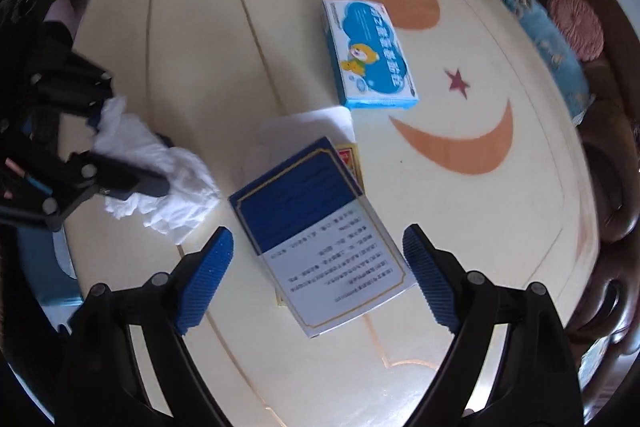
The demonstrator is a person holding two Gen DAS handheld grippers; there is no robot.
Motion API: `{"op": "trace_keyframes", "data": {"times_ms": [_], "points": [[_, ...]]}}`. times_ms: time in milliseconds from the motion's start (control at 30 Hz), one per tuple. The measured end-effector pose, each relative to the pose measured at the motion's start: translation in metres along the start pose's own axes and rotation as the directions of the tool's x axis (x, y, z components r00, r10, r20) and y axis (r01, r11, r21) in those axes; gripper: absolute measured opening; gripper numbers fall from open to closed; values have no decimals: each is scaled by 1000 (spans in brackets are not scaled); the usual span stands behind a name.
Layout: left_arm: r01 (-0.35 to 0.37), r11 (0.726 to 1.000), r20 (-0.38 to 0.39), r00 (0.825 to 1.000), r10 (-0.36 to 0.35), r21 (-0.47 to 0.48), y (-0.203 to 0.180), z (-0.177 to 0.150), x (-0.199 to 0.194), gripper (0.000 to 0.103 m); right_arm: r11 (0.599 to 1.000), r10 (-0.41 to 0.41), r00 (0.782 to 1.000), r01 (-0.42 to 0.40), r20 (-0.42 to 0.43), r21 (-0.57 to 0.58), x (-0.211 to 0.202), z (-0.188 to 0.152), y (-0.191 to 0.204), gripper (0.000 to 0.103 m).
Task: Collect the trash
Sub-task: 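Rotate the right tool and close it on the blue-and-white cigarette box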
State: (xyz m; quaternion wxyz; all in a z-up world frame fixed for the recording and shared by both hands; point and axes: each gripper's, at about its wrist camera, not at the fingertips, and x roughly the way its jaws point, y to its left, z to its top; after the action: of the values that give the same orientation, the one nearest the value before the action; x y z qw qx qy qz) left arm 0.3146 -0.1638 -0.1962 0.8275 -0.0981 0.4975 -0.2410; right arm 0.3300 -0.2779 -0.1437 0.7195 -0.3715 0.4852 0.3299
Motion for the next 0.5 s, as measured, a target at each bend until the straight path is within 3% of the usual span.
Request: {"op": "trace_keyframes", "data": {"times_ms": [133,233,300,500], "points": [[11,1000,-7,1000,-11,-12,2,-1,1,23,998,-53,999,53,-10,-15,6,0,11,84],[7,1000,-2,1000,-7,-8,2,-2,-1,23,996,-85,996,85,1,7,9,2,5,62],[10,1000,0,1000,-10,-10,2,-2,-3,23,998,-52,998,50,33,50,2,3,-2,48],[10,1000,0,1000,-10,-9,3,-2,-3,23,997,-50,999,48,22,59,-4,5,-6,43]]}}
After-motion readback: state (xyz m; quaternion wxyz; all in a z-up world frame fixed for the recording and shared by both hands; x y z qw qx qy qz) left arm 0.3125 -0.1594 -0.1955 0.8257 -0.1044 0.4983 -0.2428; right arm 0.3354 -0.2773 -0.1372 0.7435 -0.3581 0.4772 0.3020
